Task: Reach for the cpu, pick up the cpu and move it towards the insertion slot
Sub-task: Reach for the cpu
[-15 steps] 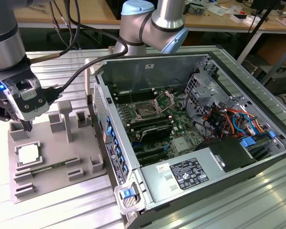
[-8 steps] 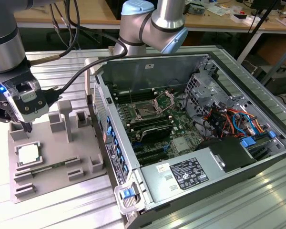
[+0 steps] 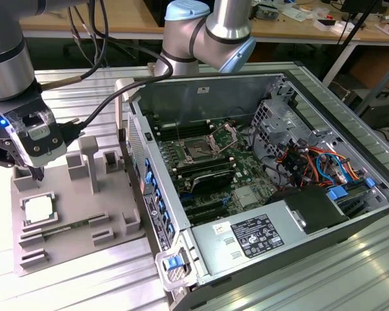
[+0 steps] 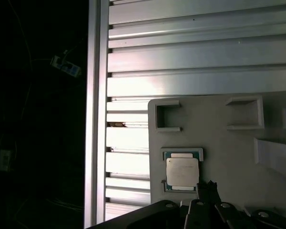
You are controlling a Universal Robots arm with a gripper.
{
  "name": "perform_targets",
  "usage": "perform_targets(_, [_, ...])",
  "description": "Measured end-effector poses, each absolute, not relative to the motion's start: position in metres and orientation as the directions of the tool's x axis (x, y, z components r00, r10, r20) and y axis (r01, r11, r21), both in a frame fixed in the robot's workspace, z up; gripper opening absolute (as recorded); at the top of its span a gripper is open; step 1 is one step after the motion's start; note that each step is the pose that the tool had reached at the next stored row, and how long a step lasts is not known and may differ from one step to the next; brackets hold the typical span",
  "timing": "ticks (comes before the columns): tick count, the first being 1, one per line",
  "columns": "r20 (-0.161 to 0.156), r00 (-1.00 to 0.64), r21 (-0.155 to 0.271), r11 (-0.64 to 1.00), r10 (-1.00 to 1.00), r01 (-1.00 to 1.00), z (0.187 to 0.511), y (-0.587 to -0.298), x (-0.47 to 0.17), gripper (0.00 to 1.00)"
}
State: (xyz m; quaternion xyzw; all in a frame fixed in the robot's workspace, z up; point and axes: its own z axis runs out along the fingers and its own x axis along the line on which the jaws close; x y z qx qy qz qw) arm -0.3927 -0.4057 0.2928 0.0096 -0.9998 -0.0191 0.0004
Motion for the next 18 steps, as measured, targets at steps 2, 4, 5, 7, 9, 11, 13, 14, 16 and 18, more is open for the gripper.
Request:
perform_targets(2, [0.001, -1.000, 0.038, 0.999, -0.019, -0.019, 0.2924, -0.4057, -0.3928, 0.11])
perform_targets(4, [0.000, -1.000, 0.038, 0.999, -0.019, -0.019, 0.2920, -0.4057, -0.3928, 0.11])
perform_targets(5, [0.001, -1.000, 0.038, 0.999, -0.019, -0.019, 0.2918, -0.4057, -0.3928, 0.11])
perform_targets(7, [0.001, -1.000, 0.038, 0.999, -0.019, -0.019, 0.2914, -0.4057, -0.3928, 0.11])
perform_targets(9, [0.001, -1.000, 0.038, 0.999, -0.019, -0.019, 0.2909, -0.4057, -0.3929, 0.11])
perform_targets(11, [0.001, -1.000, 0.038, 0.999, -0.019, -0.019, 0.2905, -0.4057, -0.3929, 0.11])
perform_targets(13, [0.001, -1.000, 0.038, 0.999, -0.019, -0.019, 0.2900, -0.4057, -0.3930, 0.11])
perform_targets(14, [0.001, -1.000, 0.038, 0.999, -0.019, -0.019, 0.2898, -0.4057, -0.3930, 0.11])
perform_targets(16, [0.001, -1.000, 0.038, 0.999, -0.019, -0.019, 0.2894, -0.4057, -0.3930, 0.11])
perform_targets(18, [0.001, -1.000, 0.038, 0.999, -0.019, -0.019, 0.2890, -0.4057, -0.3931, 0.11])
